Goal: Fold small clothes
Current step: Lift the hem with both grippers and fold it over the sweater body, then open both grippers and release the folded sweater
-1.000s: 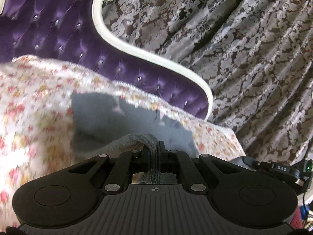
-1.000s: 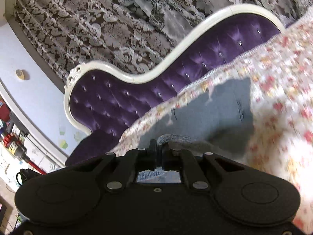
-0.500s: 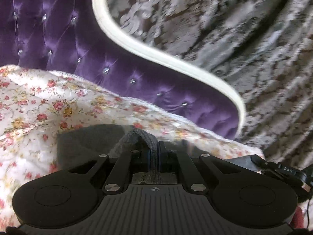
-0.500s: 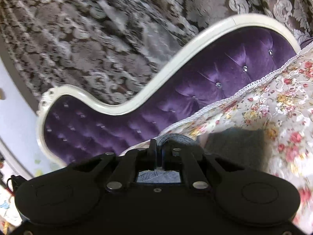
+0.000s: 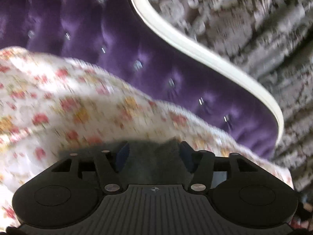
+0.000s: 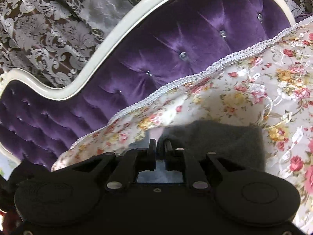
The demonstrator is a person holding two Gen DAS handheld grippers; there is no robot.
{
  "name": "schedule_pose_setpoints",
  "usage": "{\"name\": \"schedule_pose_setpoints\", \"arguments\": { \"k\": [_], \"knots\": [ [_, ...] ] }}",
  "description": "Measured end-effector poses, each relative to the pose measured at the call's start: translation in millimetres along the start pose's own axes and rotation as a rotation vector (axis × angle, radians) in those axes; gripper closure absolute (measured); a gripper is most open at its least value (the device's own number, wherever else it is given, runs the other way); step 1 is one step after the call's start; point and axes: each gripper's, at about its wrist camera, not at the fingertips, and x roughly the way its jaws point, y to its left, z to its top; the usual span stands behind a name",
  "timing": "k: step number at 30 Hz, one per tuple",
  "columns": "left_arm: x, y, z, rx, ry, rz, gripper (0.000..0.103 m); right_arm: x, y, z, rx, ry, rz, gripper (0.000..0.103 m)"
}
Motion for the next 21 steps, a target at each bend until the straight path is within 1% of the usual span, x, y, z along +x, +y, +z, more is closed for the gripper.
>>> {"name": "schedule_pose_setpoints", "arguments": {
  "k": [2, 3, 4, 6, 8, 9, 11, 13, 14, 15, 17, 19, 20, 21],
  "knots": [
    [-9.2, -0.8, 3.3, 0.024, -0.018, 0.007, 0.040, -2.9, -3.9, 2.4, 0.002, -0.023, -0.007, 0.067],
    [-15.7, -3.0, 3.5, 0.057, -0.017, 0.011, 0.040, -7.2, -4.6, 3.4, 0.002, -0.036, -0.010, 0.054],
    [-21.1, -5.7, 2.7, 0.092, -0.015, 0.021, 0.039, -13.1, -4.1, 3.8, -0.007, -0.048, -0.010, 0.051],
    [-33.4, -13.2, -4.2, 0.187, -0.014, 0.050, 0.038, -24.6, 2.3, 3.2, -0.053, -0.064, -0.012, 0.051],
    [-40.9, -21.1, -15.7, 0.278, -0.006, 0.059, 0.038, -36.5, 14.8, -1.1, -0.125, -0.074, -0.014, 0.051],
    [-37.9, -27.4, -20.0, 0.315, 0.000, 0.065, 0.038, -40.6, 22.1, -4.4, -0.161, -0.072, -0.009, 0.051],
    [-37.0, -35.4, -34.8, 0.410, 0.012, 0.080, 0.038, -45.4, 38.5, -14.0, -0.238, -0.047, 0.008, 0.051],
    [-29.4, -42.2, -46.2, 0.487, 0.020, 0.093, 0.038, -43.1, 55.3, -24.7, -0.321, -0.007, 0.008, 0.051],
    [-25.4, -43.3, -50.4, 0.510, 0.029, 0.099, 0.038, -39.8, 63.0, -30.0, -0.365, 0.012, 0.004, 0.051],
    [-19.8, -41.8, -53.0, 0.519, 0.044, 0.113, 0.038, -36.1, 68.8, -34.9, -0.406, 0.032, 0.000, 0.050],
    [-9.9, -33.0, -52.5, 0.487, 0.061, 0.160, 0.038, -25.3, 74.9, -42.2, -0.463, 0.072, -0.025, 0.050],
    [-0.7, -17.7, -45.5, 0.400, 0.080, 0.209, 0.038, -12.8, 70.6, -43.4, -0.459, 0.114, -0.068, 0.050],
    [3.5, -7.7, -40.5, 0.339, 0.091, 0.234, 0.038, -7.7, 65.8, -43.5, -0.446, 0.126, -0.097, 0.050],
    [6.0, 2.1, -35.4, 0.287, 0.092, 0.239, 0.038, -3.5, 59.5, -42.1, -0.430, 0.130, -0.128, 0.050]
  ]
}}
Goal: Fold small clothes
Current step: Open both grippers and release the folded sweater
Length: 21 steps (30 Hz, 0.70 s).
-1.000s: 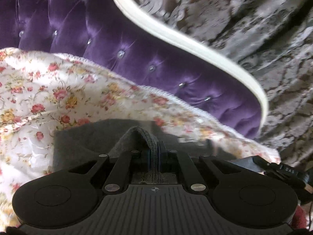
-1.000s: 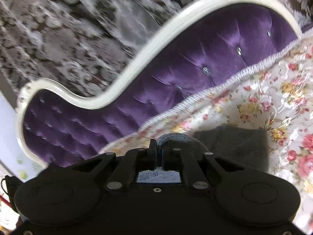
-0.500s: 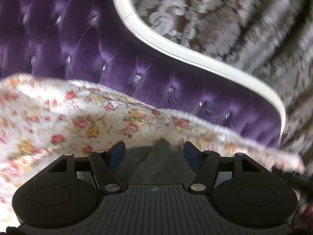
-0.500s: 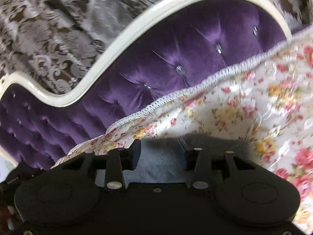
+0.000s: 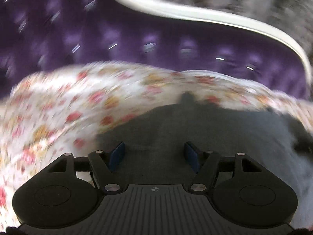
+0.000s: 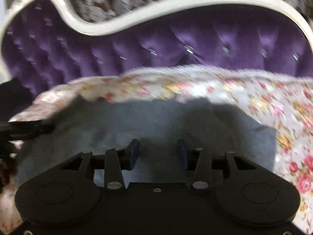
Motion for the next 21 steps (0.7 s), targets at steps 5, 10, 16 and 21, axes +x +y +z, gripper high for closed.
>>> {"name": "schedule_pose_setpoints", "arguments": {
  "k": [5, 10, 16, 21],
  "knots": [
    [7.8, 11.1, 16.1, -0.015, 0.013, 0.021, 0.038, -0.9, -24.1, -1.4, 0.078, -0.028, -0.028, 0.051],
    [-3.3, 9.1, 22.5, -0.072, -0.021, 0.009, 0.038, -19.8, -21.0, -4.1, 0.096, -0.085, -0.023, 0.046],
    [17.1, -12.9, 15.8, 0.100, 0.026, 0.096, 0.035, -45.0, -5.0, -14.6, 0.052, -0.140, -0.012, 0.037],
    [19.6, -9.6, 18.6, 0.077, 0.043, 0.106, 0.030, -49.2, -14.0, -28.6, 0.094, -0.104, -0.084, 0.031]
  ]
}}
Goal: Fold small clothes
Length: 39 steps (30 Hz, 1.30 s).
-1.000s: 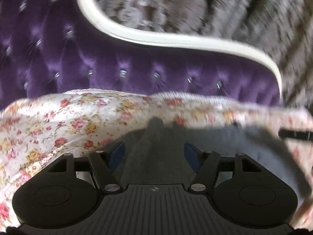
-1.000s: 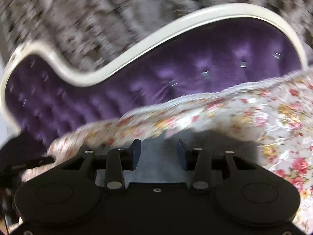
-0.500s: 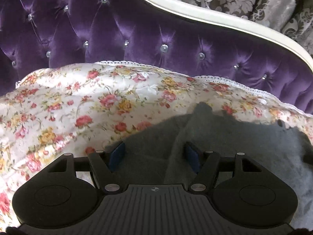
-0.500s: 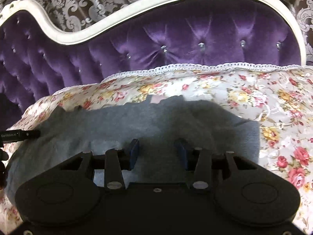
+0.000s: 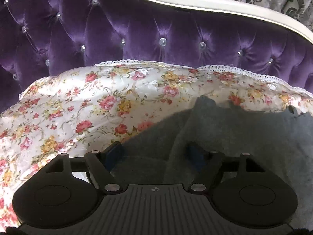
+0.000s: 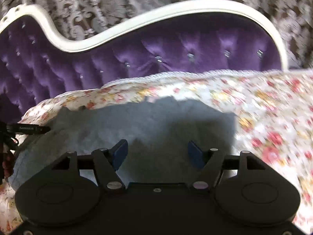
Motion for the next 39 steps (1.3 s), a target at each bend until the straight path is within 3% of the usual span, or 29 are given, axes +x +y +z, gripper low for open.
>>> {"name": "schedule_pose_setpoints", "arguments": {
  "k": [2, 4, 8, 13, 17, 21, 25, 28, 39],
  "knots": [
    [-13.1, -2.5, 0.8, -0.023, -0.016, -0.007, 0.030, -12.8, -7.0, -2.2, 0.045, -0.020, 0.012, 0.026],
    [-30.4, -6.9, 1.2, -0.055, -0.045, -0.041, 0.030, -27.9, -12.2, -3.2, 0.090, -0.042, 0.023, 0.010],
    [-58.0, -34.6, -3.7, -0.035, -0.069, -0.139, 0.029, -55.7, -18.2, -9.7, 0.183, -0.084, 0.083, 0.005],
    [-64.2, -82.9, -14.5, 0.081, -0.055, -0.170, 0.029, -61.0, -17.1, -23.5, 0.184, -0.097, 0.111, 0.002],
    [-47.9, -106.2, -20.9, 0.113, -0.026, -0.127, 0.029, -64.0, -23.5, -35.4, 0.202, -0.147, 0.132, 0.002],
    [-26.9, -115.3, -26.5, 0.108, 0.009, -0.082, 0.029, -63.5, -26.4, -39.2, 0.182, -0.129, 0.114, 0.002],
    [-17.7, -124.7, -34.2, 0.154, -0.014, -0.023, 0.017, -63.6, -29.2, -38.2, 0.212, -0.122, 0.144, 0.002],
    [-14.0, -122.7, -35.9, 0.111, -0.010, -0.032, 0.015, -65.5, -28.2, -37.4, 0.204, -0.121, 0.148, 0.002],
    [-8.0, -126.4, -31.2, 0.139, 0.029, -0.026, 0.011, -64.9, -35.4, -38.0, 0.270, -0.075, 0.167, 0.002]
  ]
}}
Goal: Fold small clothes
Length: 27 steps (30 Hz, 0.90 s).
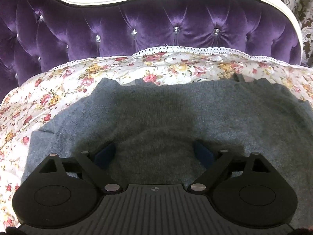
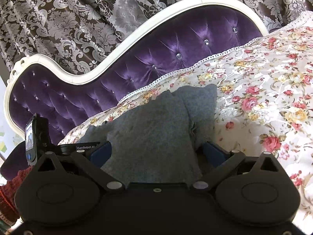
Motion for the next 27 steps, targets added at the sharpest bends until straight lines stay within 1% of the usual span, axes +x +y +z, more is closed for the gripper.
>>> {"name": "schedule_pose_setpoints", "arguments": {
  "k": [3, 5, 8, 9, 11, 13, 15, 16, 17, 18, 19, 20, 24, 25, 27],
  "knots": [
    [2.3, -1.7, 2.3, 0.007, 0.005, 0.017, 0.009, -0.5, -0.5, 0.6, 0.005, -0.005, -0.004, 0.002],
    [2.9, -0.8, 7.9, 0.004, 0.023, 0.012, 0.010, -2.3, -0.4, 1.3, 0.004, -0.014, -0.005, 0.002],
    [-1.5, 8.0, 17.6, -0.033, 0.050, -0.022, 0.017, -4.6, -0.3, 2.5, -0.003, -0.032, -0.015, 0.002],
    [-5.8, 9.9, 19.3, -0.051, 0.048, -0.031, 0.023, -5.6, -1.3, 3.3, 0.000, -0.033, -0.015, 0.002],
    [-16.3, 11.2, 22.2, -0.081, 0.024, -0.048, 0.024, -9.0, -3.8, 4.9, 0.015, -0.044, -0.012, 0.002],
    [-21.3, 5.5, 25.1, -0.072, 0.008, -0.028, 0.024, -12.0, -4.5, 7.1, 0.021, -0.057, -0.008, 0.002],
    [-18.4, -6.6, 26.9, -0.028, 0.004, -0.004, 0.024, -12.6, -4.1, 8.1, 0.021, -0.065, -0.004, 0.002],
    [-14.2, -12.7, 26.7, -0.005, 0.011, 0.010, 0.023, -12.3, -4.0, 8.1, 0.022, -0.065, -0.002, 0.002],
    [-6.9, -19.4, 25.8, 0.018, 0.034, 0.026, 0.023, -11.9, -3.9, 7.8, 0.023, -0.062, 0.000, 0.002],
    [0.4, -23.2, 25.2, 0.030, 0.060, 0.039, 0.023, -11.5, -3.6, 7.9, 0.023, -0.061, 0.003, 0.002],
    [5.6, -26.4, 23.1, 0.033, 0.067, 0.052, 0.021, -11.9, -3.6, 7.8, 0.023, -0.061, 0.006, 0.002],
    [7.0, -27.3, 22.5, 0.025, 0.048, 0.060, 0.021, -12.5, -3.7, 8.0, 0.022, -0.062, 0.007, 0.002],
    [9.2, -20.2, 29.1, -0.020, 0.074, 0.043, 0.023, -13.5, -5.6, 10.7, 0.033, -0.071, 0.010, 0.002],
    [6.0, -17.8, 30.6, -0.030, 0.076, 0.036, 0.024, -13.4, -6.3, 11.4, 0.035, -0.073, 0.010, 0.002],
    [-9.2, -13.0, 28.8, -0.051, 0.048, 0.019, 0.024, -13.7, -7.6, 11.9, 0.038, -0.076, 0.005, 0.002]
  ]
}}
